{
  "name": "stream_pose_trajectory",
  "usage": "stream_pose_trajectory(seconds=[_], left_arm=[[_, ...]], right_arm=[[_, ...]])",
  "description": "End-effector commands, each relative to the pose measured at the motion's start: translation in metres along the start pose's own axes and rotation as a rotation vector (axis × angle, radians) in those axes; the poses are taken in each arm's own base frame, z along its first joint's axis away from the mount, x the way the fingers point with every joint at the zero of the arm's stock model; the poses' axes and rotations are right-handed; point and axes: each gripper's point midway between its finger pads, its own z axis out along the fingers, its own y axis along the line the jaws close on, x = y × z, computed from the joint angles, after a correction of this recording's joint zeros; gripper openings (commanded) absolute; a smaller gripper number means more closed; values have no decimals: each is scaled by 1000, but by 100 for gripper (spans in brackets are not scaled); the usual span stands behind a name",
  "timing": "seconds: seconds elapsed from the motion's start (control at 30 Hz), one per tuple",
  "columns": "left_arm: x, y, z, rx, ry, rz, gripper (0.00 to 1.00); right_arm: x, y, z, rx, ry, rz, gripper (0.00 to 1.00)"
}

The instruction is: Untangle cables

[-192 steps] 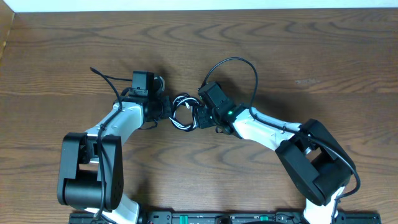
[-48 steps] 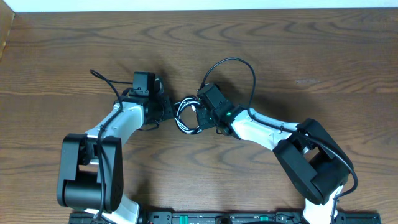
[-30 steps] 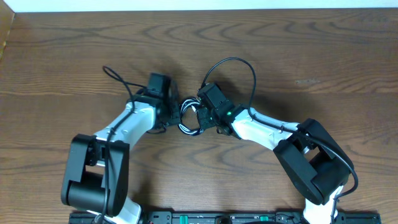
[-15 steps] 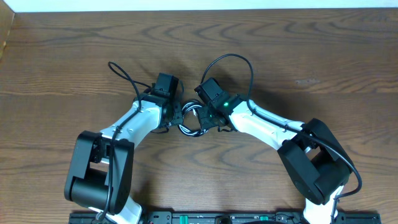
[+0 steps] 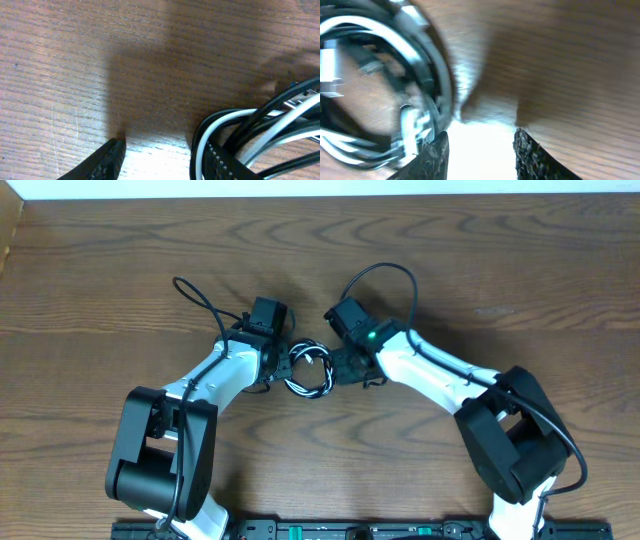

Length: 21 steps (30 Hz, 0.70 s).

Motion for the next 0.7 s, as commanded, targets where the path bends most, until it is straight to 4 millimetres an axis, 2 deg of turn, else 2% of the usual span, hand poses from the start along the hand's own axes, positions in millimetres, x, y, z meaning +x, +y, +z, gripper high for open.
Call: stream_pose_trajectory(seconds=[0.0, 0.13, 0.23, 0.27, 0.37, 0.4, 0.5, 0.57, 0.67], left_arm=[[9, 8, 13, -27, 40, 33, 51], [9, 2, 13, 10, 44, 49, 51], [9, 2, 13, 9, 44, 50, 52], [9, 2, 13, 8, 43, 50, 52], [7, 1, 12, 12, 39, 49, 52], [4, 0, 10, 13, 35, 47, 52], [-11, -7, -1, 33, 25, 39, 52], [-24, -16, -11, 78, 15, 27, 52], [-40, -25, -18, 139, -12, -31, 52]], right_arm=[[-5, -9, 4, 22, 1, 12, 39], [-2, -9, 13, 26, 23, 10, 38], [-10, 2, 8, -20, 18, -84, 40], [-14, 3, 2, -20, 18, -123, 40], [-30, -3, -34, 20, 55, -163, 40], [-35, -6, -49, 28, 69, -163, 40], [-49, -9, -78, 34, 73, -164, 41], [-54, -7, -81, 29, 59, -163, 41], [-49, -1, -72, 24, 77, -175, 43]])
